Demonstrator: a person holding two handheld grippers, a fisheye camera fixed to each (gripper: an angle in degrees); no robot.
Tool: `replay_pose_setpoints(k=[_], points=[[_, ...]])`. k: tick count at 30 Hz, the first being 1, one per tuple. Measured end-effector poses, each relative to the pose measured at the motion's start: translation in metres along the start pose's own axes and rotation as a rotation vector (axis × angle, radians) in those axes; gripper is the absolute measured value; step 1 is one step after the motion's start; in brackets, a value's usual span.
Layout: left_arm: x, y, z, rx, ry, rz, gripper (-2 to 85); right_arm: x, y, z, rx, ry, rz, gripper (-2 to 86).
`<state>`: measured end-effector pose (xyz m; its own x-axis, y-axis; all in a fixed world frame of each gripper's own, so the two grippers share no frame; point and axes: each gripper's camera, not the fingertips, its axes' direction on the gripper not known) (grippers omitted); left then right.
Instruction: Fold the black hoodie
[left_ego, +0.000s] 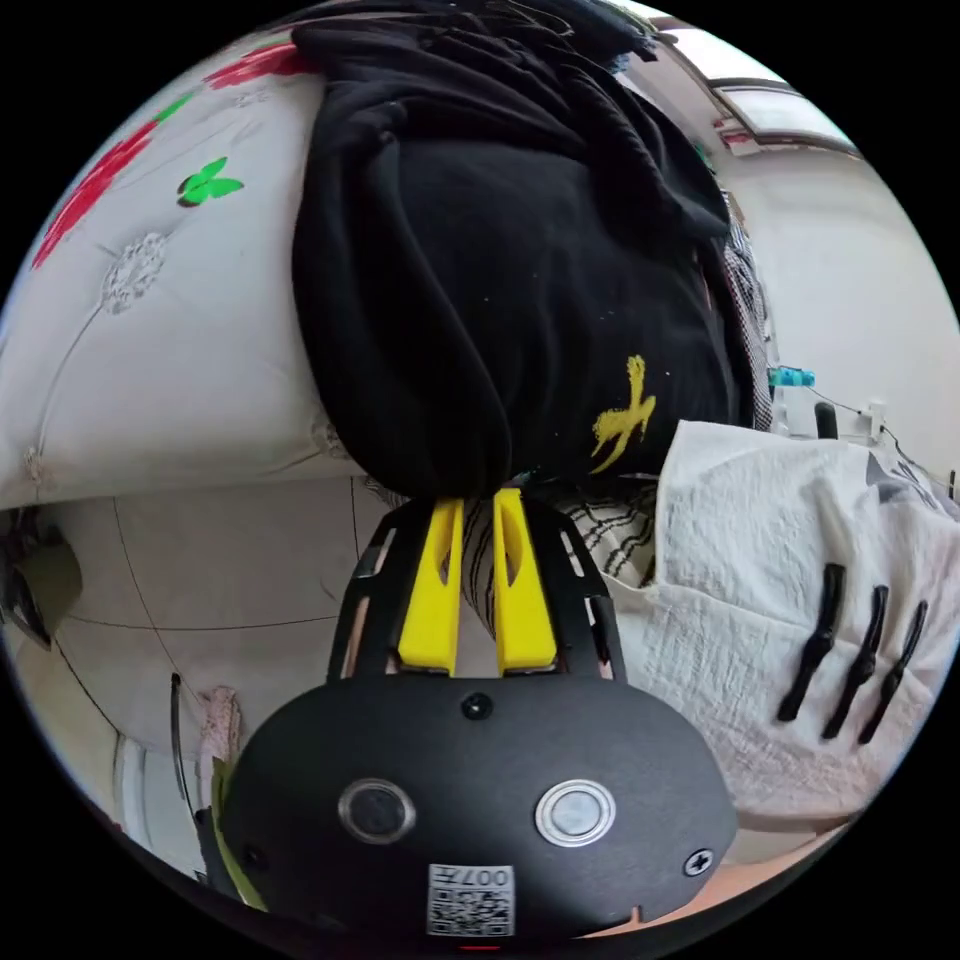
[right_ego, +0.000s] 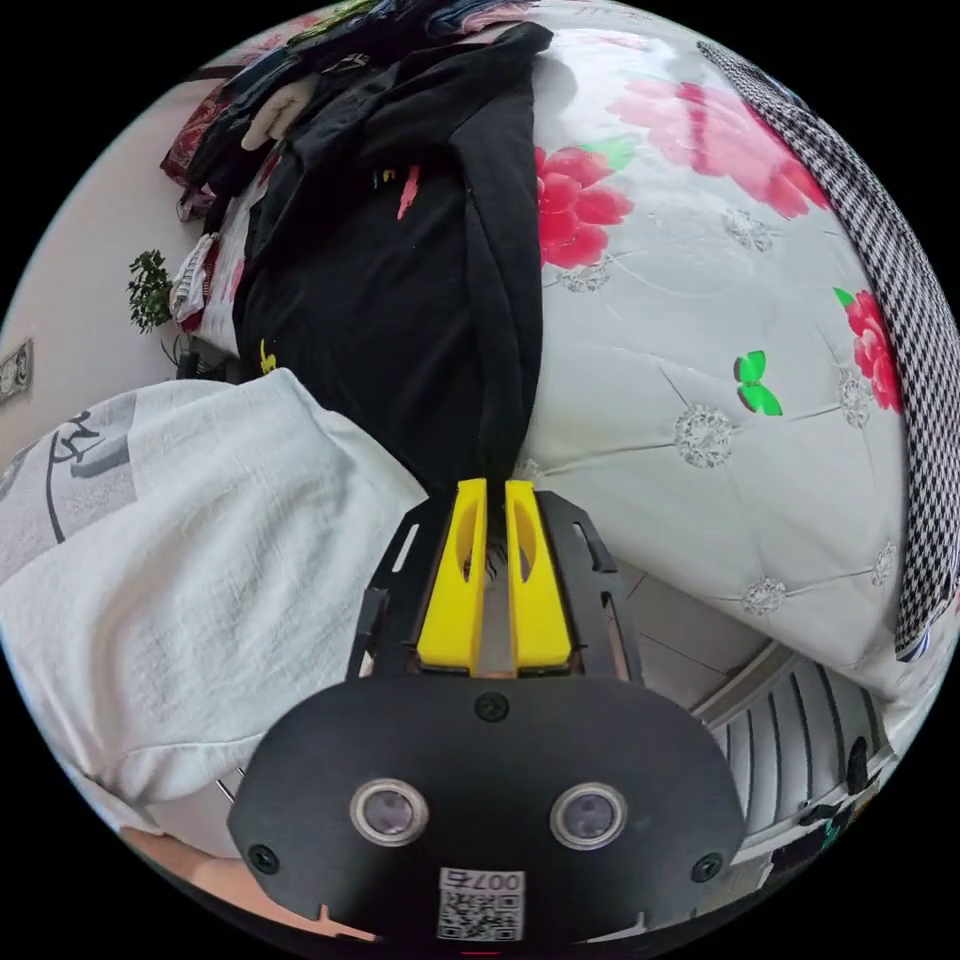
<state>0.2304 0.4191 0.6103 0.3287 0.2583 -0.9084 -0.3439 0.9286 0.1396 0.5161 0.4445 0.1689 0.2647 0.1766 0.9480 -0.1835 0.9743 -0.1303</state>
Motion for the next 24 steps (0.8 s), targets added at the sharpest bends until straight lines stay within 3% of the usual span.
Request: replay_pose_setpoints(k=[5,7,11,13,18,24], points=[[0.021,0.015,-0.094,0.167,0.179,0.097,-0.3,-0.04,-0.016,-0.058,0.087,0.012,-0.18,0.8],[0.028,0.006,-0.115,0.239,0.162,0.098,-0.3,-0.052,-0.026,-0.079,0.152,0.023,-0.224,0.8],[0.007,-0.015,-0.135,0.456,0.199,-0.121,3.1,-0.048,-0.052,-0.113,0.342,-0.028,-0.156,2.0],[0.002,-0.012,-0.132,0.429,0.219,-0.16,6.7,-0.04,-0.054,-0.107,0.334,-0.048,-0.101,3.1],[0.016,0.076,-0.123,0.429,0.0,-0.155,10.1,-0.034,0.002,-0.069,0.264,-0.074,-0.077,6.5],[-0.007,0.154,-0.057,0.372,0.079,-0.314,15.1,-0.036,0.034,-0.032,0.089,0.02,-0.039,7.7]])
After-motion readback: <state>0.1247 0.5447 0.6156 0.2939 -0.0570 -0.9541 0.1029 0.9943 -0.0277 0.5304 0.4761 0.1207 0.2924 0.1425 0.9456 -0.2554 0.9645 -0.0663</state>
